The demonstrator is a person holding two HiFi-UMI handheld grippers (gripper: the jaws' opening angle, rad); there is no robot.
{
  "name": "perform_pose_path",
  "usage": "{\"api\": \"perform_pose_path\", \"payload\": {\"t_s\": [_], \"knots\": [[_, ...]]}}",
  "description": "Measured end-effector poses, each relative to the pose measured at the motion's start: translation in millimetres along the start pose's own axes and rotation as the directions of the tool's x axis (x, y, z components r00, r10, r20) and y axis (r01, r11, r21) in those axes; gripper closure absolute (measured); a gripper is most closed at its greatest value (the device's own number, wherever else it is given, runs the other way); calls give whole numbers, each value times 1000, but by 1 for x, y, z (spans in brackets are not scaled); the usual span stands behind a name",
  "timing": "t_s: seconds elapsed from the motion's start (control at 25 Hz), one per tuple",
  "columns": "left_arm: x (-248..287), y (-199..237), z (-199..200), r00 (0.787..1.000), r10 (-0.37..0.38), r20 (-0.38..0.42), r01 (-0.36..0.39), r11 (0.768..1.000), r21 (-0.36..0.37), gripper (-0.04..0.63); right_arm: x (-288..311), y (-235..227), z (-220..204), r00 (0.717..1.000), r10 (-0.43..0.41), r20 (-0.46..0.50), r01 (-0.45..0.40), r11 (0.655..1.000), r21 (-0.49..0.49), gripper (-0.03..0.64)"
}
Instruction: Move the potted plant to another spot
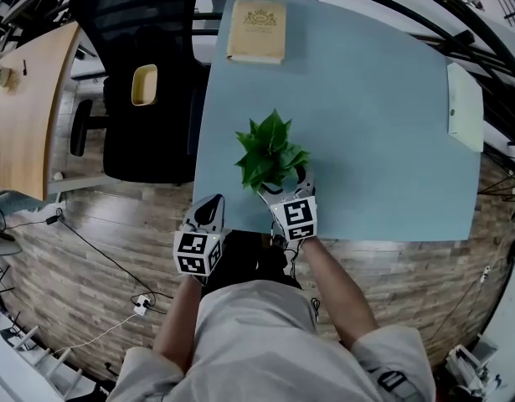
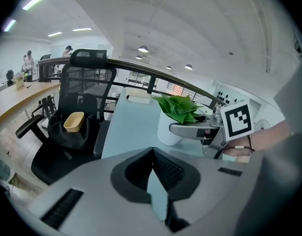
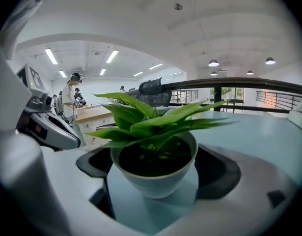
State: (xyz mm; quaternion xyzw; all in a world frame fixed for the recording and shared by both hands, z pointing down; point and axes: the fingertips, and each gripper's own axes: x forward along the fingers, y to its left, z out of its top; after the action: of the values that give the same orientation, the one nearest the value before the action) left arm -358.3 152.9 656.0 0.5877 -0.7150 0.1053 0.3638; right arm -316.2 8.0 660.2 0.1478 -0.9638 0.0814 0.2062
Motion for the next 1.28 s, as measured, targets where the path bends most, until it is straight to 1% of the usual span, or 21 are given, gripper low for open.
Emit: {"api": "perform_pose_path", "payload": {"t_s": [0.36, 0.68, 1.0, 1.08, 1.28], "knots": [[7, -13, 8, 999, -39, -4, 39, 999, 27, 584, -12, 1, 4, 1000, 8, 13, -9, 1000, 24, 107], [14, -21, 26, 997, -82, 1, 81, 994, 67, 584, -31, -6, 30, 998, -16, 68, 11, 998, 66, 107], [13, -30, 75, 989, -136, 62, 127, 983, 133, 584, -48, -9, 74, 988, -57, 145, 47, 996, 73, 107], [13, -35, 90, 985, -158, 70, 146, 978, 152, 584, -52, -13, 87, 984, -72, 160, 59, 995, 85, 107], [7, -43, 122, 973, -212, 94, 188, 959, 214, 584, -59, -22, 119, 971, -120, 207, 107, 992, 71, 107]]}}
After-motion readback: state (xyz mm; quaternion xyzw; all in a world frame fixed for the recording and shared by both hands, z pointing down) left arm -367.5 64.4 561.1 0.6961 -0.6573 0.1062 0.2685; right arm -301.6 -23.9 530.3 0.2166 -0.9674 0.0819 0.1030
